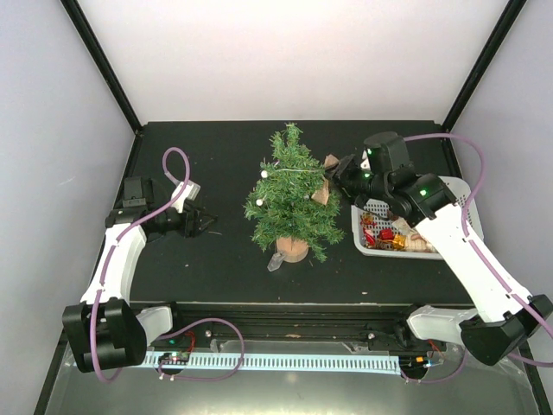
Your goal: Decorate the small christmas tree
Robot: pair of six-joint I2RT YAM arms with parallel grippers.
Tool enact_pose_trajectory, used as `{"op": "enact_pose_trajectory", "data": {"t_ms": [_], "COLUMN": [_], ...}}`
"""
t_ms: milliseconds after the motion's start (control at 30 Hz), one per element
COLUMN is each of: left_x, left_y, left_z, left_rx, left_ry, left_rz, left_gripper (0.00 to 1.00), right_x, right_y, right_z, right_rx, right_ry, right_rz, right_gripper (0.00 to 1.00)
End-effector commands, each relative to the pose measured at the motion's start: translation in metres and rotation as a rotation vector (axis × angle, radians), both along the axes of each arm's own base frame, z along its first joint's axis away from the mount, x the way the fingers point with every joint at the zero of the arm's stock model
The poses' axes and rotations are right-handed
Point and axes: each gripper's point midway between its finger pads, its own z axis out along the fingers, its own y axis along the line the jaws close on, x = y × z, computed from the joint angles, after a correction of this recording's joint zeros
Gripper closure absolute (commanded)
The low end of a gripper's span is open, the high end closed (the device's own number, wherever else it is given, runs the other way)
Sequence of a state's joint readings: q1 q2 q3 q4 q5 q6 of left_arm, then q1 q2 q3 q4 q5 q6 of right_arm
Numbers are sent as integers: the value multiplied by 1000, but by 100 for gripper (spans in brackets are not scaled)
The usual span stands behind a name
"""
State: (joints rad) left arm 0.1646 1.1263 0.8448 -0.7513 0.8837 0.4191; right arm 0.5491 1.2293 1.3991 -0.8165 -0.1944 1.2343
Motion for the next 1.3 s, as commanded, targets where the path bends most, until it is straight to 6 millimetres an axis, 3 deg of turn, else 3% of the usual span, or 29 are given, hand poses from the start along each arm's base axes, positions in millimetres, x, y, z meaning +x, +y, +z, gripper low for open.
{"op": "enact_pose_trajectory", "data": {"t_ms": [0,133,433,667,1067,1267], "left_x": [-1,0,-1,-1,0,0], "left_y": [-1,-1,-1,-1,0,0], "left_z": [11,11,11,11,10,9], "left_rx": [-9,-7,-6,-5,-4,-3], "left_ry": [-49,-46,-52,-51,-47,-45], "left_rz": [-21,-19,-20,-20,-18,-17], "left_gripper": [40,39,39,39,39,39], "right_x": [-1,-2,-5,-5,-7,-5], "right_y": [-4,-5,-2,0,3,4], "right_z": [14,16,1,-10,-6,-8], "right_rx": [-24,-29,-20,-21,-22,-33], "right_ry": [-38,-40,-14,8,-10,-15], "right_rz": [-2,2,12,20,56,62], "right_gripper": [58,61,86,92,89,76]}}
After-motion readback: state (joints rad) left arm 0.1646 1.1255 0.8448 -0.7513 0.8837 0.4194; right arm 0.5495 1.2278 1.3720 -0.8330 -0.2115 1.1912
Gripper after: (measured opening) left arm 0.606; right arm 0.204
